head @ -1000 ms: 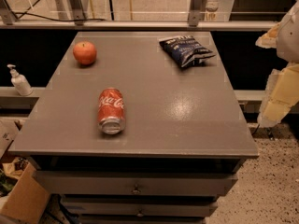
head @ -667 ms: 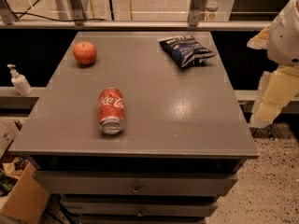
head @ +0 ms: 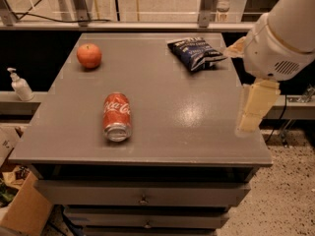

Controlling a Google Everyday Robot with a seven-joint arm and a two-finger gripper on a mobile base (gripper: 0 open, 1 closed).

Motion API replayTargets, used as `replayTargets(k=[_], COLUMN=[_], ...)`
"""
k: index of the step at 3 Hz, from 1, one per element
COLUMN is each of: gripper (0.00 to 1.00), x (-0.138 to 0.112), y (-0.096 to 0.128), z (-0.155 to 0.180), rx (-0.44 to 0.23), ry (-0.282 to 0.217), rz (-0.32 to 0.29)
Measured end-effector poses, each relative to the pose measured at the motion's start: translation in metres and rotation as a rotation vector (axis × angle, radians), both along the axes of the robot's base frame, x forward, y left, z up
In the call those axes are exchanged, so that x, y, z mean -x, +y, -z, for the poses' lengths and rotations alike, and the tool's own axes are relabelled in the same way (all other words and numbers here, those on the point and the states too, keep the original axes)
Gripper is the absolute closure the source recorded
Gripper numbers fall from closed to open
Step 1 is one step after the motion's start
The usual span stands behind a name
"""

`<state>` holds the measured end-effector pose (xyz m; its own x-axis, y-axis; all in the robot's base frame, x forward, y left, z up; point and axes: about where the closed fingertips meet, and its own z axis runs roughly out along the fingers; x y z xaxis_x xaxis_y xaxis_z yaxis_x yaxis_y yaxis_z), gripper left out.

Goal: Place coke can upright

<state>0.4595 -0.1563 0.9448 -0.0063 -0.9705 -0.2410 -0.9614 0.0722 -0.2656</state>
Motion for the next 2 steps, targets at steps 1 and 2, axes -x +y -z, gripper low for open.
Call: replayTargets(k=[1,2], gripper=[0.00,0.00], x=[-0.010,-0.015], y=[0.030,0.066], z=[0.009,0.016], rx=[-0.019,-0.054], ry=[-0.020,-0.039], rz=[-0.117,-0.263])
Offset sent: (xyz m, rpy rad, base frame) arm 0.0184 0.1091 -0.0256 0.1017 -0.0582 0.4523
